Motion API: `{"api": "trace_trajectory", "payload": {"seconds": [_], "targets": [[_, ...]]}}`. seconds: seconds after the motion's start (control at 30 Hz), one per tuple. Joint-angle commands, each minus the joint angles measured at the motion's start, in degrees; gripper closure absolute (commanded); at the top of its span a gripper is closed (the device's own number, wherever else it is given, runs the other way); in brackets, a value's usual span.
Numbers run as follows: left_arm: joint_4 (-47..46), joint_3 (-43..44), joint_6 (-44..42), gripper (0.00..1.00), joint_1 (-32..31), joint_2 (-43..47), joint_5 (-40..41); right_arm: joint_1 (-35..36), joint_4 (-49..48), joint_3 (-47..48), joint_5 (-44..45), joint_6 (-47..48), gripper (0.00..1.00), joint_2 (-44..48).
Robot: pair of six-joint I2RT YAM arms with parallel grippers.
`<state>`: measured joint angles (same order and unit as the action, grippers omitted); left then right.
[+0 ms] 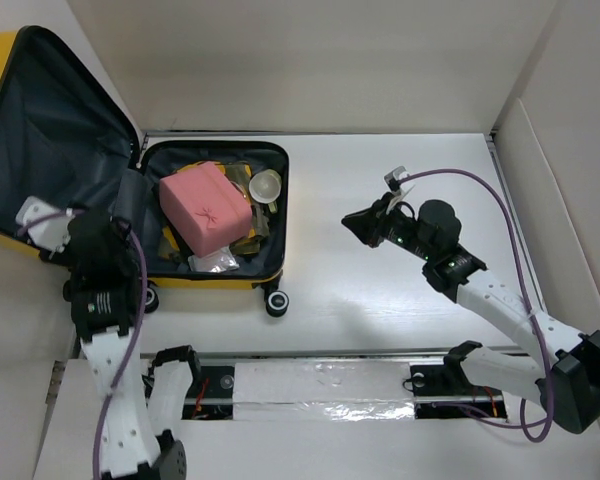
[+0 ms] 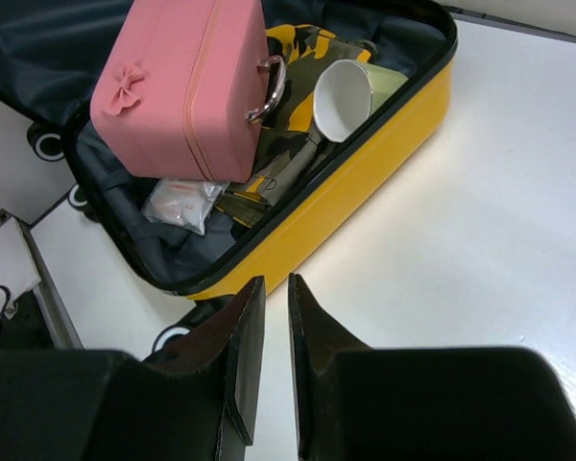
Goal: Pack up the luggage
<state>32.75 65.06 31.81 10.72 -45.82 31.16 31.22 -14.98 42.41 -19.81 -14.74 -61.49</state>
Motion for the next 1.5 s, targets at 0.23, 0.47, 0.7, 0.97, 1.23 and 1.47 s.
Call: {"api": "trace_trajectory", "payload": {"seconds": [0.23,0.47,0.7,0.97,1.23,1.47], "targets": [[-2.68,-8.55,-7.02,0.31,2.19,-3.03,23.87,-0.55,-0.40,1.62,-3.30,1.65,0.77,-0.82],[-0.76,-2.75,-5.97,0.36,9.32,-12.09,22.27,0.59,0.57,2.32,-2.07,2.35,0.77,-1.87],[0.90,6.39,-5.10,0.42,9.32,-18.77,22.37,1.74,1.71,3.29,-0.58,3.58,0.76,-3.72],[-2.16,2.45,-6.58,0.62,9.32,-17.11,20.61,0.69,4.61,4.26,4.17,4.11,0.75,-5.65],[-2.16,2.97,-7.37,1.00,7.57,-16.49,18.85,-2.30,5.76,4.52,3.73,2.97,0.76,-7.41],[-5.94,2.26,-8.43,1.00,0.02,-13.24,12.88,-2.31,5.75,4.78,3.82,2.44,0.76,-8.82]]}}
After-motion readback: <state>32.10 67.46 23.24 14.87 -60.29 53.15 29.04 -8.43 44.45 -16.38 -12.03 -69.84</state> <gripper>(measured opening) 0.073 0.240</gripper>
